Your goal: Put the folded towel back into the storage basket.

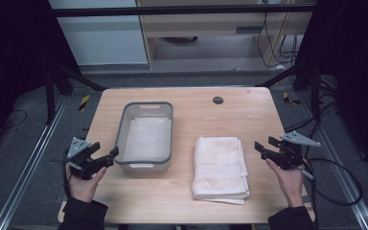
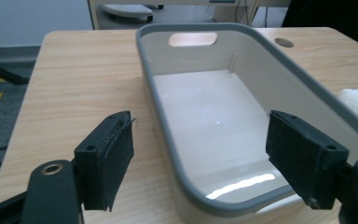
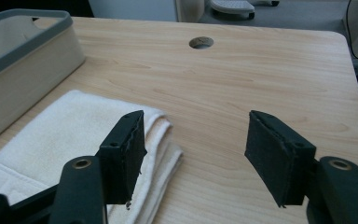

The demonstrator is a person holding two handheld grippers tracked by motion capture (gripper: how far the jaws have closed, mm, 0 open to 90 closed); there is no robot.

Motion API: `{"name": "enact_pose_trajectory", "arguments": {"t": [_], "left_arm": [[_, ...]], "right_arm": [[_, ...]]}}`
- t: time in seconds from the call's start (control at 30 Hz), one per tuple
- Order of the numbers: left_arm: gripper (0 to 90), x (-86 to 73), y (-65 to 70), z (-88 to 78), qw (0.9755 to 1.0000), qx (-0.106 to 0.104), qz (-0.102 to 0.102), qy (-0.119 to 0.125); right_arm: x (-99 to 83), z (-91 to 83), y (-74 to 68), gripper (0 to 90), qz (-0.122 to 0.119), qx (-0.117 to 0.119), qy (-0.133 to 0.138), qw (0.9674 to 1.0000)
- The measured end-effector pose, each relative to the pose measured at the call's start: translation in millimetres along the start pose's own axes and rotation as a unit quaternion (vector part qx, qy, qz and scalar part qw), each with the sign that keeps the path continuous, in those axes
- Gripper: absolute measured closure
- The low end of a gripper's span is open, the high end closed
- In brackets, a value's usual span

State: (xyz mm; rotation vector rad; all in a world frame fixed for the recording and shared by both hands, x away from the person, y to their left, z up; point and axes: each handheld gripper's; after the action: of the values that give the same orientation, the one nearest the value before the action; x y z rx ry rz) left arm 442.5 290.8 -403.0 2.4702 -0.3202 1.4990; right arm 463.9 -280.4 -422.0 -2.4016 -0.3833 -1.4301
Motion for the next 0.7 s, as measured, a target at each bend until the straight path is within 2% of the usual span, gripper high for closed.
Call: {"name": "enact_pose_trajectory", "arguments": {"t": [0.37,0.7], "left_arm": [[27.5,15.6,39.8,3.8,0.9986,-0.036,0.035,0.017],[30.7,18.6,63.1,11.0,0.9968,-0.062,0.048,0.019]], "right_arm": [[20.1,1.4,-7.2,38.0,-0.006,0.019,0.006,0.9998],[30.8,4.7,-13.4,36.8,-0.014,0.029,0.006,0.9995]]}}
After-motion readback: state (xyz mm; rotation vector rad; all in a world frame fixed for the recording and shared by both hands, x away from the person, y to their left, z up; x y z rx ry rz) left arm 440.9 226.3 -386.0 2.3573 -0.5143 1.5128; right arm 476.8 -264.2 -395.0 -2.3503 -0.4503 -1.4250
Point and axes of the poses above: each handheld gripper's, and its own axes: z roughly forward along the jaws, x roughly out of its top, y roughly to its right, and after that the axes turned 2 degrees about x, right-handed
